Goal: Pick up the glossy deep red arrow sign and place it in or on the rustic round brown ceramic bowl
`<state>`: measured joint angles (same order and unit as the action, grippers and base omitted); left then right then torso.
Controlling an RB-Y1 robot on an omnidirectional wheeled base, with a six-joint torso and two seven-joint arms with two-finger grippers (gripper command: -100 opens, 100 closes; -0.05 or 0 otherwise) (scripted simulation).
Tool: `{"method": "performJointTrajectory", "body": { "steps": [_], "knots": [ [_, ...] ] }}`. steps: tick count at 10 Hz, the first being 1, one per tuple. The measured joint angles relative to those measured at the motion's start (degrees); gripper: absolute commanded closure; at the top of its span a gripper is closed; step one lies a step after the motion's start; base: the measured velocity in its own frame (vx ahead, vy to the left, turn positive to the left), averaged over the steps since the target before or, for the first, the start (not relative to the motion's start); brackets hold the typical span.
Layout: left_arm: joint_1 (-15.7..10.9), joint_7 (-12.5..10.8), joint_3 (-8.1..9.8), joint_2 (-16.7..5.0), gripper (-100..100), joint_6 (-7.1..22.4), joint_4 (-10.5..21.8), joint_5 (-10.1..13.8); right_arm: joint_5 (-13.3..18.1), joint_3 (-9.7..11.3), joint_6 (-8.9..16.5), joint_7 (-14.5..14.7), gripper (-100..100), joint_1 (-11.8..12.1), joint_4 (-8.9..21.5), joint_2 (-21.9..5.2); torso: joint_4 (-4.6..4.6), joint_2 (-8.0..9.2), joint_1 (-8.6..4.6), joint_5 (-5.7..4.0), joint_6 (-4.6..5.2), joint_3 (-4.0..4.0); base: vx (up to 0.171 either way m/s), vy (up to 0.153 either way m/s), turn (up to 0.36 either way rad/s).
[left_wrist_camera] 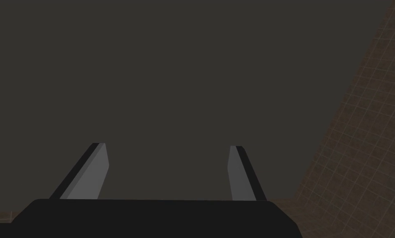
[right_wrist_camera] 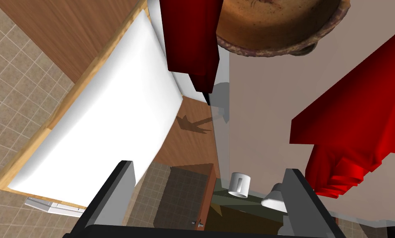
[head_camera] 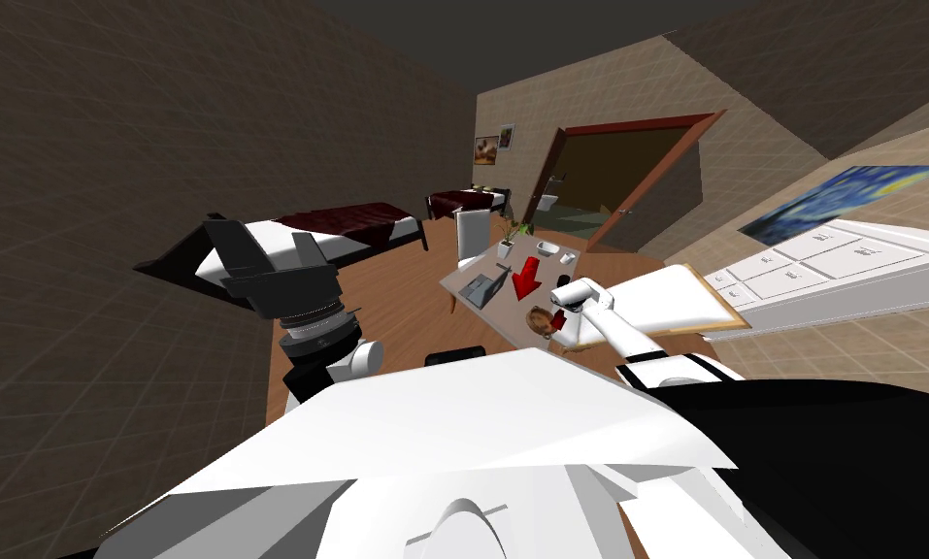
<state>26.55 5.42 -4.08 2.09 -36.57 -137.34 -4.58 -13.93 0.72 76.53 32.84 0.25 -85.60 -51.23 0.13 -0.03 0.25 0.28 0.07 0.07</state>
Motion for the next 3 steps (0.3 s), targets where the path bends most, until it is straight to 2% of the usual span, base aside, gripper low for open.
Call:
{"method": "performJointTrajectory", "body": {
  "steps": [3],
  "knots": [
    [0.0, 0.0, 0.0, 0.0, 0, 0.0, 0.0, 0.0, 0.0, 0.0, 0.0, 0.0, 0, 0.0, 0.0, 0.0, 0.0, 0.0, 0.0, 0.0, 0.0, 0.0, 0.0, 0.0, 0.0]
  ]
}}
